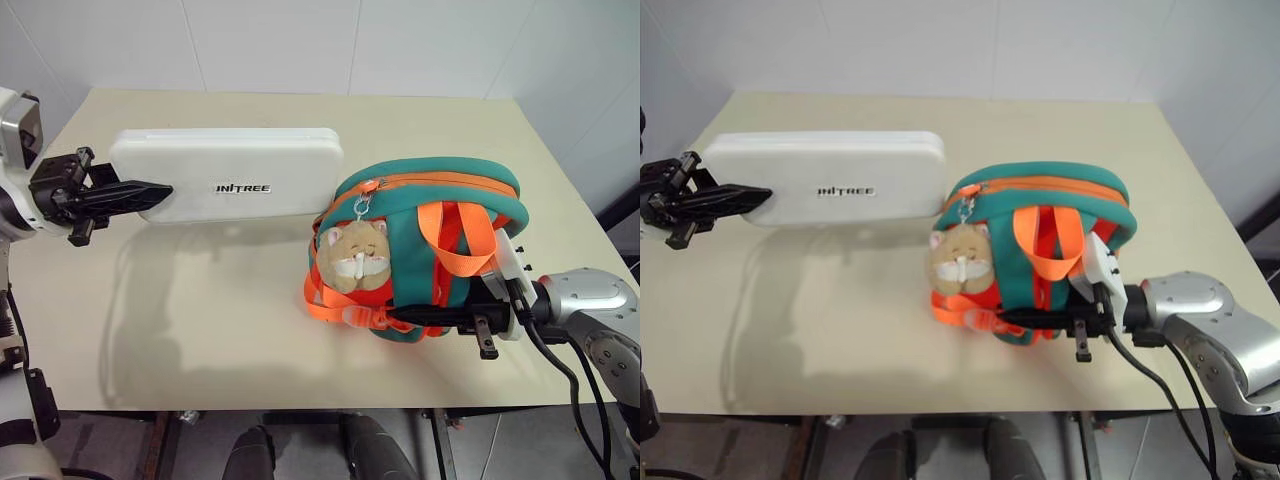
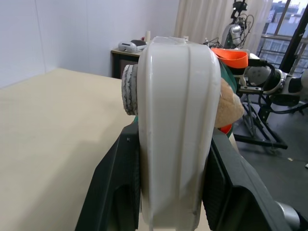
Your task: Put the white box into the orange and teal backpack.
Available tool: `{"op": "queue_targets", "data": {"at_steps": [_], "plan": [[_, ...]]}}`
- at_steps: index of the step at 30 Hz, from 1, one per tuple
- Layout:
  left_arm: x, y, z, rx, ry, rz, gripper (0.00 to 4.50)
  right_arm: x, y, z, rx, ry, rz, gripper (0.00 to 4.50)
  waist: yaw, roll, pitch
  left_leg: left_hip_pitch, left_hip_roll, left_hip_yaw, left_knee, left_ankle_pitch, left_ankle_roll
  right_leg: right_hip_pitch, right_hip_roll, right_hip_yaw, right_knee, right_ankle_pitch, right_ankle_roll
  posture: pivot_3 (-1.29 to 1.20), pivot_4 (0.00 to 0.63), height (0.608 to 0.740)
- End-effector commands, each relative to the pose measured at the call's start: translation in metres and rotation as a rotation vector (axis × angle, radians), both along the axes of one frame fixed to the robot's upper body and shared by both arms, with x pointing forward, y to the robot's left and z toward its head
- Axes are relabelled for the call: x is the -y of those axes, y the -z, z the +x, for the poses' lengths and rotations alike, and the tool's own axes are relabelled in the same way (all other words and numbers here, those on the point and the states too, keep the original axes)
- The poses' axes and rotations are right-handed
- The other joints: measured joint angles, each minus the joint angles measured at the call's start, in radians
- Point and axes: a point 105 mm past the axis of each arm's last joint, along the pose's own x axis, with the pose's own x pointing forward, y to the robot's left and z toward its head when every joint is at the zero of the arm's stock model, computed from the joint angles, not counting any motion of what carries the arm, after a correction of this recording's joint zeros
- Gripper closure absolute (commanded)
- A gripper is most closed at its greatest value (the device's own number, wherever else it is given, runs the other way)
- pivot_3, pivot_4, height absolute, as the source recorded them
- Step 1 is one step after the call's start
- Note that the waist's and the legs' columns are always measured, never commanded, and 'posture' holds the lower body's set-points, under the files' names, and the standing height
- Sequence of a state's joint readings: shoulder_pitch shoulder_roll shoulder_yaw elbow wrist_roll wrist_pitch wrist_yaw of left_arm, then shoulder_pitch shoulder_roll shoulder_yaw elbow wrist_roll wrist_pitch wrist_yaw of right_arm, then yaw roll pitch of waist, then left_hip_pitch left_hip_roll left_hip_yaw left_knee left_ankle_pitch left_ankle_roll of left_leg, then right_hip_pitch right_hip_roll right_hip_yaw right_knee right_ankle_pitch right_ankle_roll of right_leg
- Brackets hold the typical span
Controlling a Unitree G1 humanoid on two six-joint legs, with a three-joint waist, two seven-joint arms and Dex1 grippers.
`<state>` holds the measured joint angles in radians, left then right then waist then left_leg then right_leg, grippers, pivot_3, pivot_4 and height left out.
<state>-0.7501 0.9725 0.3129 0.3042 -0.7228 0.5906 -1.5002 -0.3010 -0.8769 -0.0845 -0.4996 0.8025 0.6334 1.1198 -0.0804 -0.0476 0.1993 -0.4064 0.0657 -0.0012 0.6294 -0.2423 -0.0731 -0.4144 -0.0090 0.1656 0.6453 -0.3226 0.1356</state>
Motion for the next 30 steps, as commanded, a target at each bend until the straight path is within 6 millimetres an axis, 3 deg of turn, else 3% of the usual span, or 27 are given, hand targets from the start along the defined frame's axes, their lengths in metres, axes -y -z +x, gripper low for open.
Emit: {"op": "queue_targets", "data": {"at_steps": [1, 19, 23, 30], "plan": [[0.004, -0.007, -0.004, 0.087, 0.025, 0.062, 3.26, -0.002, -0.006, 0.001, 0.032, -0.013, 0.014, 4.49, 0.000, 0.000, 0.000, 0.000, 0.000, 0.000, 0.000, 0.000, 0.000, 0.000, 0.000, 0.000, 0.000, 0.000, 0.000, 0.00, 0.150, 0.740], [0.031, 0.004, -0.004, 0.100, 0.181, 0.196, 3.26, -0.002, -0.003, 0.004, 0.044, 0.004, 0.010, 4.49, 0.004, 0.000, 0.000, 0.000, 0.000, 0.000, 0.001, 0.000, 0.000, 0.000, 0.000, 0.000, 0.001, 0.000, 0.000, 0.00, 0.150, 0.740], [0.028, 0.011, -0.007, 0.089, 0.166, 0.291, 3.26, -0.002, -0.003, 0.003, 0.043, 0.009, 0.012, 4.49, 0.004, 0.000, 0.000, 0.000, 0.000, 0.000, 0.001, 0.000, 0.000, 0.000, 0.000, 0.000, 0.001, 0.000, 0.000, 0.00, 0.150, 0.740], [0.027, 0.005, -0.015, 0.092, 0.185, 0.299, 3.26, -0.001, -0.002, 0.007, 0.040, 0.021, 0.010, 4.49, 0.000, 0.000, 0.000, 0.000, 0.000, 0.000, 0.000, 0.000, 0.000, 0.000, 0.000, 0.000, 0.001, -0.001, 0.000, 0.00, 0.150, 0.740]]}}
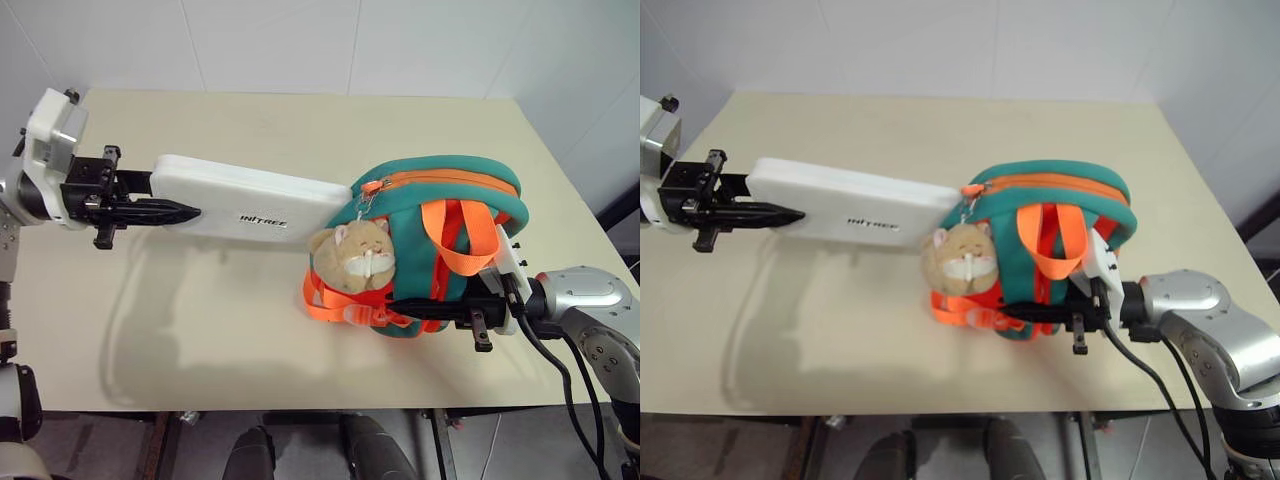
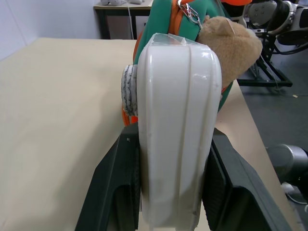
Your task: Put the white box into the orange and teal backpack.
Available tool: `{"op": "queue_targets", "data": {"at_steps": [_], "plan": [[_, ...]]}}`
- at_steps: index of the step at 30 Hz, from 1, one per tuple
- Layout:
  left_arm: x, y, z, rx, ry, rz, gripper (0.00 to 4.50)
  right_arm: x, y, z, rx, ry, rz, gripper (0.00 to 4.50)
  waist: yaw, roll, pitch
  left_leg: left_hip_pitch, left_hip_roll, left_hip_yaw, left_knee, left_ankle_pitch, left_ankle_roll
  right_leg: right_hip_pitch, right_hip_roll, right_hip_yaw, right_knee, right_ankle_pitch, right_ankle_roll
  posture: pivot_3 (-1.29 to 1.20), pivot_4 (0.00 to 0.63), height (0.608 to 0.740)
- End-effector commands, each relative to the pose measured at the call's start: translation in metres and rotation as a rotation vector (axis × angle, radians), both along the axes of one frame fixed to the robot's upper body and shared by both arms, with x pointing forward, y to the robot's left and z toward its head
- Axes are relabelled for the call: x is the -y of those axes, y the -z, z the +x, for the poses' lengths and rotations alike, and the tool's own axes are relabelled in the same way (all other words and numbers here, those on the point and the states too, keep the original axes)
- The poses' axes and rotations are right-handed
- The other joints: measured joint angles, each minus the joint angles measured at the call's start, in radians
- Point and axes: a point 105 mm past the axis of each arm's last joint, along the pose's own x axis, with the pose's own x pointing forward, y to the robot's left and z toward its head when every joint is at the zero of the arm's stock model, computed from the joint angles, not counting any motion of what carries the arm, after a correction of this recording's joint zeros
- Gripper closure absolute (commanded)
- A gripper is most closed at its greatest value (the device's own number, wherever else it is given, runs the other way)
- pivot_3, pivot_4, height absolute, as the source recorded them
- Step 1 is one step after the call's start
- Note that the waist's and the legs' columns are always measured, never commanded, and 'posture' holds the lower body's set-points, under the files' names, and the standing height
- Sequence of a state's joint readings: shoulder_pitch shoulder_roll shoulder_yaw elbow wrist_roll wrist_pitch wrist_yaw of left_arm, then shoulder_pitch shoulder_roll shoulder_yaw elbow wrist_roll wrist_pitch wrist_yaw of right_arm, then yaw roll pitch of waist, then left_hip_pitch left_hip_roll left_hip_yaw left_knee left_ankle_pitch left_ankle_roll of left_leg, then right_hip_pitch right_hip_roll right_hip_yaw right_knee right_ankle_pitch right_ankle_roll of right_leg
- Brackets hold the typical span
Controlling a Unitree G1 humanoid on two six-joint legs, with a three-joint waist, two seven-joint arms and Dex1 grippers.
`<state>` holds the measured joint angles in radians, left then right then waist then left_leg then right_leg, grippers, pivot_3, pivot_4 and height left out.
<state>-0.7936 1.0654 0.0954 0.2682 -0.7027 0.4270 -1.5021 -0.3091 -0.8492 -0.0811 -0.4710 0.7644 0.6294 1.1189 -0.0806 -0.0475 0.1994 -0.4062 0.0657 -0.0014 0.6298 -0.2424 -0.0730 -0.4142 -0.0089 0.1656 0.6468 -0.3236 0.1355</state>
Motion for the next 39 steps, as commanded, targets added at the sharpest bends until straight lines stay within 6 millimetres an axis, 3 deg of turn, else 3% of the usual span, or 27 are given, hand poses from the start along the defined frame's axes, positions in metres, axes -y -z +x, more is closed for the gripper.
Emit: {"op": "queue_targets", "data": {"at_steps": [1, 12, 19, 29, 39], "plan": [[0.011, -0.002, -0.018, 0.016, 0.163, 0.048, 3.26, -0.003, -0.004, 0.000, 0.037, -0.009, 0.003, 4.49, 0.001, 0.000, 0.000, 0.000, 0.000, 0.000, 0.000, 0.000, 0.000, 0.000, 0.000, 0.000, 0.000, 0.000, 0.000, 0.00, 0.150, 0.740], [0.058, -0.004, -0.003, 0.096, 0.228, 0.072, 3.26, -0.007, -0.005, 0.005, 0.048, -0.020, -0.001, 4.49, 0.006, 0.000, 0.000, 0.000, 0.000, 0.000, 0.000, 0.000, 0.000, 0.000, 0.000, 0.000, 0.000, 0.000, 0.001, 0.00, 0.150, 0.740], [0.098, 0.014, 0.019, 0.097, 0.162, 0.130, 3.26, -0.010, -0.003, 0.006, 0.050, -0.021, 0.003, 4.49, 0.004, 0.000, 0.000, 0.000, 0.000, -0.001, 0.001, 0.000, 0.000, 0.000, 0.001, 0.000, 0.001, -0.001, 0.001, 0.00, 0.150, 0.740], [0.172, 0.042, 0.043, 0.076, 0.095, 0.038, 3.26, -0.013, -0.002, 0.008, 0.053, -0.017, 0.009, 4.49, 0.018, 0.000, 0.000, 0.000, 0.000, -0.001, 0.005, 0.000, 0.000, 0.002, 0.001, 0.001, 0.003, -0.001, 0.002, 0.00, 0.150, 0.740], [0.194, 0.044, 0.047, 0.100, 0.078, 0.035, 3.27, -0.013, -0.002, 0.008, 0.059, -0.005, 0.012, 4.49, 0.028, 0.000, 0.000, 0.001, -0.001, -0.002, 0.010, 0.000, 0.000, 0.003, 0.002, 0.002, 0.006, 0.000, 0.003, 0.00, 0.150, 0.740]]}}
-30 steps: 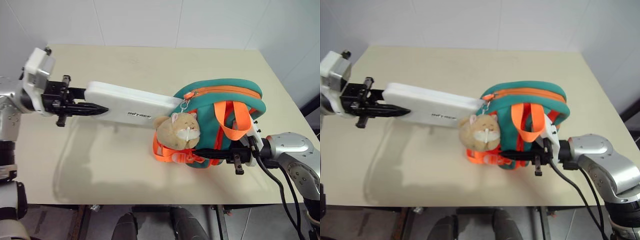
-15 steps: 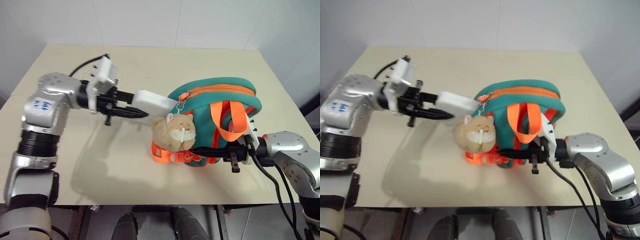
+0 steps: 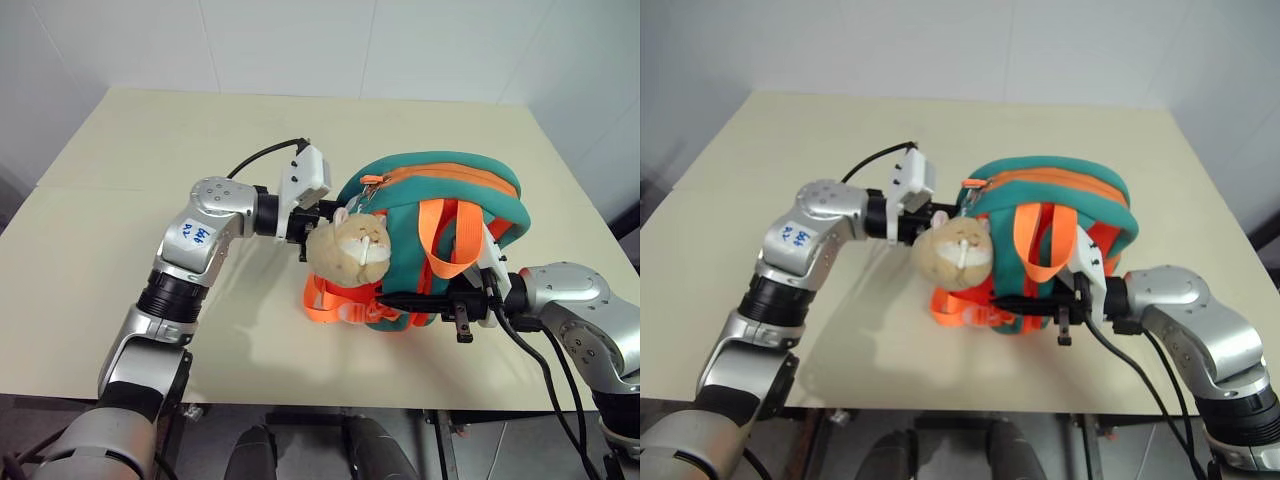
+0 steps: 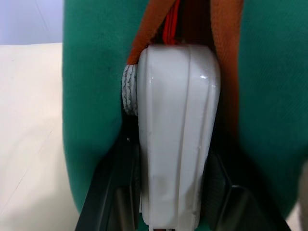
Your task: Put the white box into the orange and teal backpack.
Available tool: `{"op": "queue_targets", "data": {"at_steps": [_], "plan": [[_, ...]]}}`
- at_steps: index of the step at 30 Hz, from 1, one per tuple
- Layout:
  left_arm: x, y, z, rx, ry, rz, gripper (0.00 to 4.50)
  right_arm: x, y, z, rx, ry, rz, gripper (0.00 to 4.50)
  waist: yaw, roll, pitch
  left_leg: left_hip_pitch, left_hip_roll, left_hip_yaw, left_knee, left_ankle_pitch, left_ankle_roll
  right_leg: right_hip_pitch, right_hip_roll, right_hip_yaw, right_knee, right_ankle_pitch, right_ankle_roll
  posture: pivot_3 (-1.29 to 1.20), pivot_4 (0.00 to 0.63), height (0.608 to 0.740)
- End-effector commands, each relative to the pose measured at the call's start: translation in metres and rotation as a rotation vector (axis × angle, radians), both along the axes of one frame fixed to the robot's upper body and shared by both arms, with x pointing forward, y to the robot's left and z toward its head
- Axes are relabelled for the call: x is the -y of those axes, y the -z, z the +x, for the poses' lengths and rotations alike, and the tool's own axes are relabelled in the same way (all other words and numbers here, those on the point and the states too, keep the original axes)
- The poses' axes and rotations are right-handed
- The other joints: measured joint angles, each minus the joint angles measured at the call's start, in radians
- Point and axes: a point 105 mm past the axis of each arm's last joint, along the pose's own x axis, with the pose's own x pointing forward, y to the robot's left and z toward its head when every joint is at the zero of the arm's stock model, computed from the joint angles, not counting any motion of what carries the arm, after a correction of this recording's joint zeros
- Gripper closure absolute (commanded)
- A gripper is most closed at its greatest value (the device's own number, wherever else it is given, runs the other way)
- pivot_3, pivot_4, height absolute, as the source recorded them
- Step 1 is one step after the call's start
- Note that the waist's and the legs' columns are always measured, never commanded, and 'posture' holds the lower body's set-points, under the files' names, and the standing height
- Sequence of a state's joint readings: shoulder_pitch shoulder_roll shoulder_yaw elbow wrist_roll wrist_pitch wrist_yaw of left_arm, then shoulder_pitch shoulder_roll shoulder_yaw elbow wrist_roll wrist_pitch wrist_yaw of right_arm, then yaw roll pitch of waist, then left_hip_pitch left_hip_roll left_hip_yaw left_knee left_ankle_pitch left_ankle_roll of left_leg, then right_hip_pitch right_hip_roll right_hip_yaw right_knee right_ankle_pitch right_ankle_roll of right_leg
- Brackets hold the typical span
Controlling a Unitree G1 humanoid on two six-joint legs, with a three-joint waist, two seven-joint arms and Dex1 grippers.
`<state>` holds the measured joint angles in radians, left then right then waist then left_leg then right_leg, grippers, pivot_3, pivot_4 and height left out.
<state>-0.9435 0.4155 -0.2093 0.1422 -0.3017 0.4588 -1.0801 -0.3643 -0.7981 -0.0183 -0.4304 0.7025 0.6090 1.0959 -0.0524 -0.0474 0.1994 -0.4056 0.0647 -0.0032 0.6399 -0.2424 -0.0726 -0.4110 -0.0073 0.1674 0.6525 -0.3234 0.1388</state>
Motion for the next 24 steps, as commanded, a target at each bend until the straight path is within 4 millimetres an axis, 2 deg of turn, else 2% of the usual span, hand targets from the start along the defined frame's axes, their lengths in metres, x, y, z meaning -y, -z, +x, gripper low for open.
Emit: {"op": "queue_targets", "data": {"at_steps": [1, 8, 9, 12, 18, 19, 24], "plan": [[0.008, -0.015, -0.001, 0.060, 0.008, -0.005, 3.27, -0.003, -0.005, -0.004, 0.037, -0.016, 0.009, 4.49, 0.000, 0.000, 0.000, 0.000, 0.000, 0.000, 0.000, 0.000, 0.000, 0.000, 0.000, 0.000, 0.000, 0.000, 0.000, 0.00, 0.150, 0.740], [0.016, -0.022, 0.000, 0.064, 0.009, -0.001, 3.27, -0.005, -0.005, -0.003, 0.041, -0.011, 0.014, 4.49, -0.001, 0.000, 0.000, 0.000, 0.000, 0.000, 0.001, 0.000, 0.000, 0.000, 0.000, 0.000, 0.000, 0.000, 0.001, 0.00, 0.150, 0.740], [0.015, -0.018, 0.002, 0.041, -0.016, 0.047, 2.92, -0.005, -0.005, -0.003, 0.042, -0.010, 0.014, 4.49, -0.001, 0.000, 0.000, 0.000, 0.000, 0.000, 0.001, 0.000, 0.000, 0.000, 0.000, 0.000, 0.000, 0.000, 0.001, 0.00, 0.150, 0.740], [0.014, -0.022, 0.007, 0.041, -0.057, 0.051, 2.00, -0.006, -0.005, -0.003, 0.043, -0.009, 0.016, 4.49, -0.001, 0.000, 0.000, 0.000, 0.000, 0.000, 0.001, 0.000, 0.000, 0.000, 0.000, 0.000, 0.000, 0.000, 0.001, 0.00, 0.150, 0.740], [-0.006, -0.038, 0.006, 0.051, -0.077, 0.075, 0.19, -0.004, -0.005, -0.002, 0.045, 0.000, 0.012, 4.49, -0.005, 0.000, 0.000, 0.000, 0.000, 0.000, 0.000, 0.000, 0.000, 0.000, 0.001, 0.000, 0.000, 0.000, 0.001, 0.00, 0.150, 0.740], [-0.012, -0.038, 0.003, 0.052, -0.065, 0.091, 0.02, -0.004, -0.005, -0.002, 0.046, 0.000, 0.012, 4.49, -0.007, 0.000, 0.000, 0.000, 0.000, -0.001, 0.000, 0.000, 0.000, 0.000, 0.001, 0.000, 0.000, 0.000, 0.000, 0.00, 0.150, 0.740], [-0.036, -0.050, -0.013, 0.055, -0.027, 0.107, 0.00, -0.003, -0.006, -0.001, 0.048, 0.006, 0.009, 4.49, -0.006, 0.001, 0.000, 0.000, 0.000, 0.000, -0.002, 0.000, 0.000, -0.001, 0.001, 0.001, 0.000, 0.000, 0.000, 0.00, 0.150, 0.740]]}}
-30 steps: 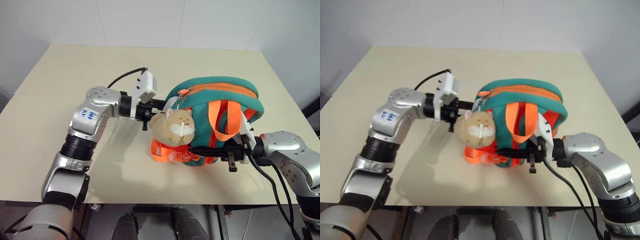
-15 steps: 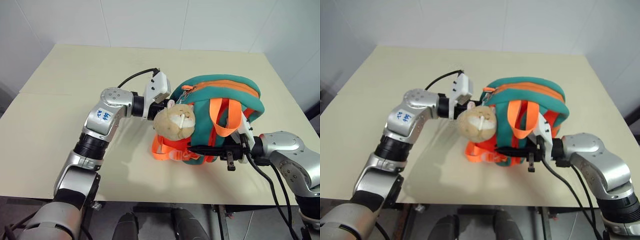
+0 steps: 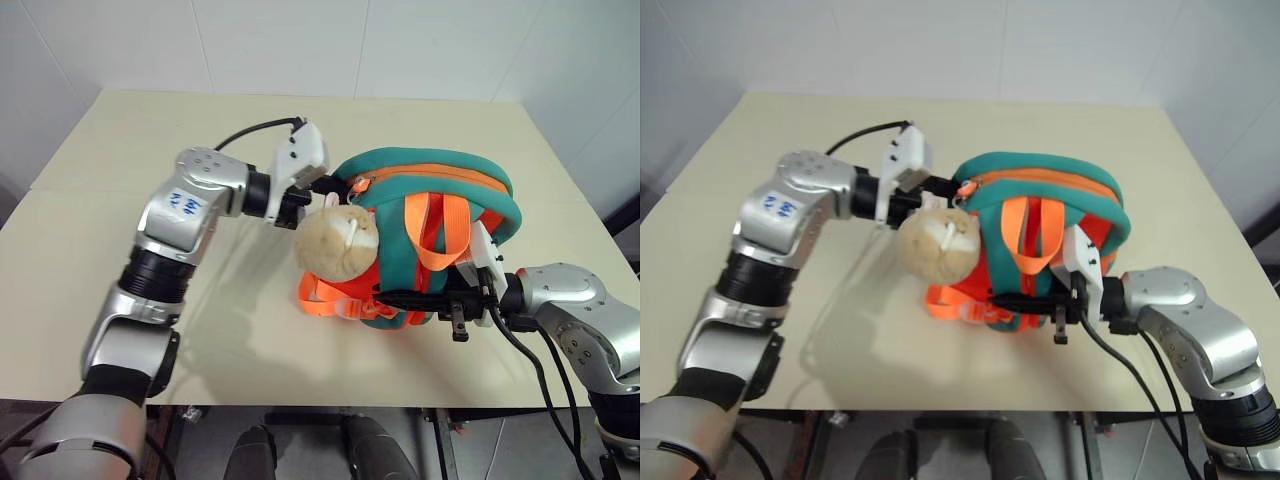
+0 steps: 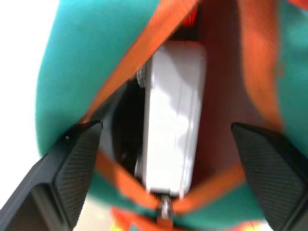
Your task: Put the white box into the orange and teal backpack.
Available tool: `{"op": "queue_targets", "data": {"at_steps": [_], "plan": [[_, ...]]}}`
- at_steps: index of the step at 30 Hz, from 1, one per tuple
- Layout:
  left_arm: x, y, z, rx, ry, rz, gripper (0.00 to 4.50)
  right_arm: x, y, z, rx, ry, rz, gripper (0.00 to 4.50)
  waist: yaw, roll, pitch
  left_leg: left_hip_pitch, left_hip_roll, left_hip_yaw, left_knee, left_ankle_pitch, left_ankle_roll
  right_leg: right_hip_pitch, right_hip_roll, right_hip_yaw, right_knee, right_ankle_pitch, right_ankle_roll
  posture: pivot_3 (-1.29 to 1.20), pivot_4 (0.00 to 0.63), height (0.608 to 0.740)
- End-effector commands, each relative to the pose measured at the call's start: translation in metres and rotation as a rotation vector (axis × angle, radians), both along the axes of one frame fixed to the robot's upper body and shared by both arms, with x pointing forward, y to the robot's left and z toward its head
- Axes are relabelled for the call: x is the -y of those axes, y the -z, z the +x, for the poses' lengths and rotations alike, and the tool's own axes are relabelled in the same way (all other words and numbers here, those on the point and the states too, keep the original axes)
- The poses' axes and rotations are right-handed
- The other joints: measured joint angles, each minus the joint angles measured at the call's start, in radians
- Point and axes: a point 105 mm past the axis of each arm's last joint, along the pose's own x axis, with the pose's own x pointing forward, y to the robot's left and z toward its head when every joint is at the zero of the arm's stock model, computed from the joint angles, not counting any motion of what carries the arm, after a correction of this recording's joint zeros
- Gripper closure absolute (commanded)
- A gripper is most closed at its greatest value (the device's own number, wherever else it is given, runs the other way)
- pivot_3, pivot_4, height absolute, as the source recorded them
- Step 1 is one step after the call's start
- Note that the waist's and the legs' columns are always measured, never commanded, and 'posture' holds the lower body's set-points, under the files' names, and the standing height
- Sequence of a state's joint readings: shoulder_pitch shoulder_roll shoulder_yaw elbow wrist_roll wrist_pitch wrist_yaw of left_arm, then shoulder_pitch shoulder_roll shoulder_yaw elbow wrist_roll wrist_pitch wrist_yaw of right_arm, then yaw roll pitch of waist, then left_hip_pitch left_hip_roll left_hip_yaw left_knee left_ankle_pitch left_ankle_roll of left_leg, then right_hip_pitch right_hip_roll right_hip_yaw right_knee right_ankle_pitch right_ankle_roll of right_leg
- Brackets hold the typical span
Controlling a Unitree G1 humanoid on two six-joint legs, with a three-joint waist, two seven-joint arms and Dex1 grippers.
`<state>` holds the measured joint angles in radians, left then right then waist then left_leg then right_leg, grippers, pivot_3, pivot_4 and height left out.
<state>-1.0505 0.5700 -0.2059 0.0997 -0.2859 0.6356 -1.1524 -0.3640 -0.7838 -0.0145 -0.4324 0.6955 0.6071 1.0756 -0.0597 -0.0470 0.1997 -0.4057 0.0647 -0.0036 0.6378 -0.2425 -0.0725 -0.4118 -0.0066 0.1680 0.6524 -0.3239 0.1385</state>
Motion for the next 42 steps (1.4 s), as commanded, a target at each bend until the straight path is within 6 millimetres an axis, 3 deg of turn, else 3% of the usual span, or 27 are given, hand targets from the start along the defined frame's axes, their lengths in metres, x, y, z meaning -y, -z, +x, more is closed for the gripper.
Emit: {"op": "queue_targets", "data": {"at_steps": [1, 7, 14, 20, 24, 28, 42], "plan": [[-0.009, -0.026, -0.018, 0.059, 0.062, -0.039, 0.00, -0.001, -0.006, -0.003, 0.043, -0.008, -0.002, 4.49, 0.002, 0.000, 0.000, 0.000, 0.000, 0.000, 0.000, 0.000, 0.000, 0.000, 0.000, 0.000, 0.000, 0.000, 0.000, 0.00, 0.150, 0.740], [-0.040, -0.050, -0.025, 0.036, -0.027, -0.153, 0.00, 0.000, -0.006, -0.002, 0.046, -0.004, -0.004, 4.49, 0.001, 0.000, 0.000, 0.000, 0.000, 0.000, -0.001, 0.000, 0.000, 0.000, 0.000, 0.000, 0.000, -0.001, 0.000, 0.00, 0.150, 0.740], [-0.054, -0.068, -0.062, -0.058, 0.009, -0.340, 0.00, 0.002, -0.005, -0.002, 0.043, -0.003, -0.007, 4.49, 0.001, 0.000, 0.000, 0.000, 0.000, -0.001, -0.002, 0.000, 0.000, 0.000, 0.000, -0.001, 0.000, -0.002, 0.000, 0.00, 0.150, 0.740], [-0.046, -0.052, -0.084, -0.140, 0.015, -0.362, 0.00, 0.002, -0.005, -0.001, 0.038, -0.012, -0.007, 4.49, 0.001, 0.000, 0.000, 0.001, 0.000, -0.001, -0.002, 0.000, 0.000, 0.000, -0.001, -0.001, 0.001, -0.002, 0.000, 0.00, 0.150, 0.740], [-0.041, -0.029, -0.089, -0.186, -0.026, -0.305, 0.00, 0.001, -0.005, 0.001, 0.037, -0.019, -0.008, 4.49, -0.002, 0.000, 0.000, 0.001, 0.000, -0.001, -0.001, 0.000, 0.000, 0.001, -0.001, -0.001, 0.000, -0.001, 0.000, 0.00, 0.150, 0.740], [-0.031, -0.019, -0.094, -0.201, -0.023, -0.287, 0.00, 0.001, -0.005, 0.002, 0.040, -0.022, -0.007, 4.49, -0.001, 0.000, 0.000, 0.001, 0.000, -0.001, -0.001, 0.000, 0.000, 0.001, -0.001, -0.001, 0.000, -0.002, 0.000, 0.00, 0.150, 0.740], [-0.006, 0.007, -0.072, -0.170, -0.093, -0.168, 0.00, -0.001, -0.003, 0.002, 0.039, -0.019, -0.004, 4.49, 0.000, 0.000, 0.000, 0.001, 0.000, -0.001, -0.002, 0.000, 0.000, 0.001, -0.001, -0.001, -0.001, -0.002, 0.000, 0.00, 0.150, 0.740]]}}
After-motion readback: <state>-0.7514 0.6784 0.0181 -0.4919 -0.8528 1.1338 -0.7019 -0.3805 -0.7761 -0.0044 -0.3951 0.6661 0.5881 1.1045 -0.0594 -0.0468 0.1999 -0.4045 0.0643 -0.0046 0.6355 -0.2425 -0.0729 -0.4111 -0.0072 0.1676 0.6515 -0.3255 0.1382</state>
